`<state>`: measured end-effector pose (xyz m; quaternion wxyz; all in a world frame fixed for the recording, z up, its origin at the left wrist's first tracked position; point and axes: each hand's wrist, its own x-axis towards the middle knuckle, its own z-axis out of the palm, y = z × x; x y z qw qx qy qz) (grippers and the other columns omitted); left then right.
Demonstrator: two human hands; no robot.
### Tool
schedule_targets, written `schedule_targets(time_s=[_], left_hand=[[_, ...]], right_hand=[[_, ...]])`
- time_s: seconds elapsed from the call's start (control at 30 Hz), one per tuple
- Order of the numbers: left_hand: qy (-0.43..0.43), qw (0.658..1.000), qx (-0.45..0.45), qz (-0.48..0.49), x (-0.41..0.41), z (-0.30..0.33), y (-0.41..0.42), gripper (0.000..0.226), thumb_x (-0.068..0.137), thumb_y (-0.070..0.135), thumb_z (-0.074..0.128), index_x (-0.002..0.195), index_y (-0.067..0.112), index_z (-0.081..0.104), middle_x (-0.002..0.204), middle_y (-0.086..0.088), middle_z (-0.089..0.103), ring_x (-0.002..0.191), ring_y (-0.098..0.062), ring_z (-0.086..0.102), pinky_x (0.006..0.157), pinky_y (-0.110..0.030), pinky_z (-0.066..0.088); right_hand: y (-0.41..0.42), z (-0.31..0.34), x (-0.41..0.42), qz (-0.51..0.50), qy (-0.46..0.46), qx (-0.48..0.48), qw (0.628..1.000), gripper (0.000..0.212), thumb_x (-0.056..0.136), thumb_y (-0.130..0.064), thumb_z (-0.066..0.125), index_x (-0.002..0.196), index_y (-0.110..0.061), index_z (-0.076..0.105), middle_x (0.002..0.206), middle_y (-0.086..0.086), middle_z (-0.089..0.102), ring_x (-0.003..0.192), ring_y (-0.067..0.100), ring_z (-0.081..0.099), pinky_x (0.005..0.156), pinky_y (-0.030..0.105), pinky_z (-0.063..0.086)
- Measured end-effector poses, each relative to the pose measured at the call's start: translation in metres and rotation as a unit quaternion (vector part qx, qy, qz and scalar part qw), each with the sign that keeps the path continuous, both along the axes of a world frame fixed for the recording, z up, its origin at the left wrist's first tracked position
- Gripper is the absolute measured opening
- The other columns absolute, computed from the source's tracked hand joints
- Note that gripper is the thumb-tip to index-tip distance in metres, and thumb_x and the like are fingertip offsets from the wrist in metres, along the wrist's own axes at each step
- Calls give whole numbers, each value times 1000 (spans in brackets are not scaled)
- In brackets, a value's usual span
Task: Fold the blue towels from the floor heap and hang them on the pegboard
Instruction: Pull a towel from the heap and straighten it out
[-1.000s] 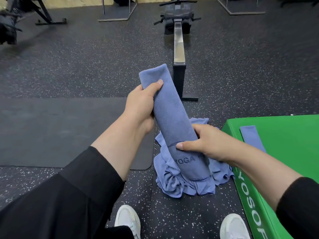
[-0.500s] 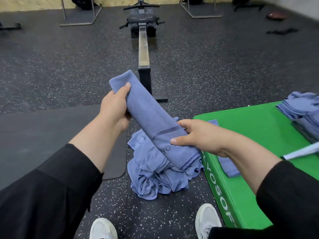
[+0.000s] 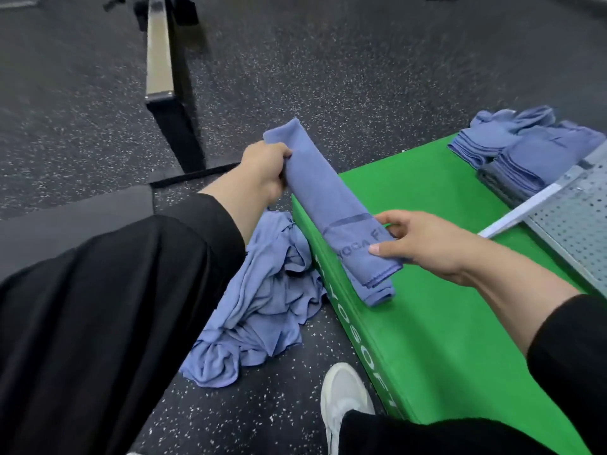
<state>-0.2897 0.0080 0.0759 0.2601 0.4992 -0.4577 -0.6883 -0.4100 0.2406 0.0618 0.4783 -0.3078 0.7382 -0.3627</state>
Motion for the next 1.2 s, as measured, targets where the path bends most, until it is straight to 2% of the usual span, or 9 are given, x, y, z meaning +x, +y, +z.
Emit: schedule_targets(time_s=[0.27,0.33,0.37,0.47,0.57,0.73,0.8,0.93,1.2], left_hand=[[-62,996,-10,-67,-70,-88,0,23,93,-4,52,77,13,50,64,-5,41,50,-16,38,44,-16,30],[-89,990,-20,-104,-80,-102,-8,5,93,6,61,98,6,60,80,-9,55,69,-23,55,58,-25,45],[-134,980,-45,-143,-84,-114,-13,25,94,14,65,115,3,59,93,-11,60,82,-27,59,68,-32,49],[-375,857,-274,-224,-73,-142,-5,48,94,21,61,138,6,50,129,-22,54,113,-40,59,92,-45,49],[-329,741,-499,-306,-45,-166,45,37,91,17,58,128,15,63,130,-16,55,113,-39,58,91,-47,48],[-330,599,-513,-518,-10,-199,109,35,100,33,46,130,22,63,153,-8,41,140,-29,39,110,-50,33],[-342,620,-460,-535,0,-201,112,38,101,30,48,136,19,58,158,-10,37,142,-29,37,112,-50,35],[-326,688,-413,-500,38,-186,99,29,101,26,49,120,7,61,120,-14,60,109,-37,59,88,-47,51],[-470,632,-397,-472,189,-140,33,26,104,31,43,117,14,58,120,-11,58,113,-33,58,75,-35,39]], right_hand=[[21,-95,-14,-112,37,24,993,62,83,-7,80,138,-16,53,102,15,75,88,31,73,90,48,55],[14,-110,-23,-96,81,42,991,64,82,-14,82,139,-20,52,105,19,71,83,27,67,82,43,53],[11,-118,-28,-67,123,67,988,69,82,-19,83,142,-21,50,109,17,69,85,25,65,79,39,50],[7,-143,-31,41,300,133,944,83,78,-30,86,148,-22,43,129,9,57,110,27,59,94,33,46],[9,-159,-28,96,420,114,895,71,75,-39,85,137,-27,51,132,4,49,120,28,49,101,42,45],[5,-160,-22,216,475,159,838,36,90,-47,65,123,-34,64,132,-2,48,124,25,42,97,39,41],[2,-155,-17,225,484,157,831,32,94,-45,59,122,-33,64,128,-2,49,122,24,43,96,39,41],[-27,-131,-1,237,455,105,852,32,96,-38,59,124,-21,66,120,5,56,113,30,55,96,39,46],[-138,-75,85,479,422,134,757,41,101,-39,54,139,-22,54,137,6,59,123,30,56,91,33,43]])
